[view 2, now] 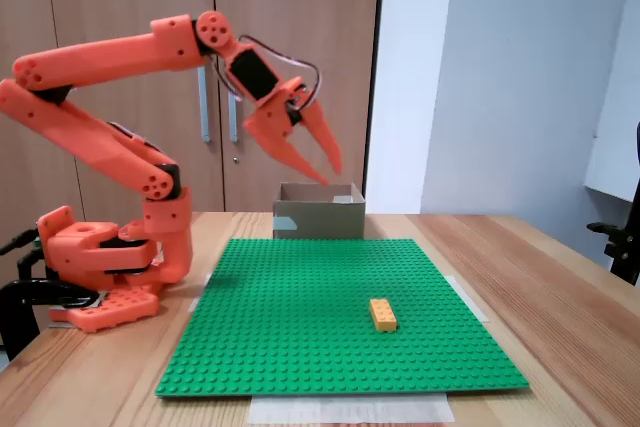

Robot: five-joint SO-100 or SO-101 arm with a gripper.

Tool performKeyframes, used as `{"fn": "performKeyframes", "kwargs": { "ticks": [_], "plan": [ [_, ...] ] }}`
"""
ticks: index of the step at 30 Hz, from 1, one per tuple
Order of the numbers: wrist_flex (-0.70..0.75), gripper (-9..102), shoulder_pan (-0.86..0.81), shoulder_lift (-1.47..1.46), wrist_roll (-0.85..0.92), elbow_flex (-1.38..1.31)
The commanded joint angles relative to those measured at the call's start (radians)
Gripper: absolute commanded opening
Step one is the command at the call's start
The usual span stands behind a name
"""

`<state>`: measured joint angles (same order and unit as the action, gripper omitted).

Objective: Pick the red lego block and put it in the box.

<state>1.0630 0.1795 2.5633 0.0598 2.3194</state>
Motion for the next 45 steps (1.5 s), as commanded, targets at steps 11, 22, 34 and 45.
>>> {"fn": "performKeyframes", "kwargs": {
  "ticks": [11,22,34,45],
  "plan": [
    [-0.051,-1,-0.101,0.402,0.0,0.411],
    [-0.095,-1,-0.163,0.549,-0.02,0.63],
    [-0.104,-1,-0.184,0.699,-0.012,0.799],
    [-0.103,-1,-0.178,0.699,-0.002,0.815]
  ]
}}
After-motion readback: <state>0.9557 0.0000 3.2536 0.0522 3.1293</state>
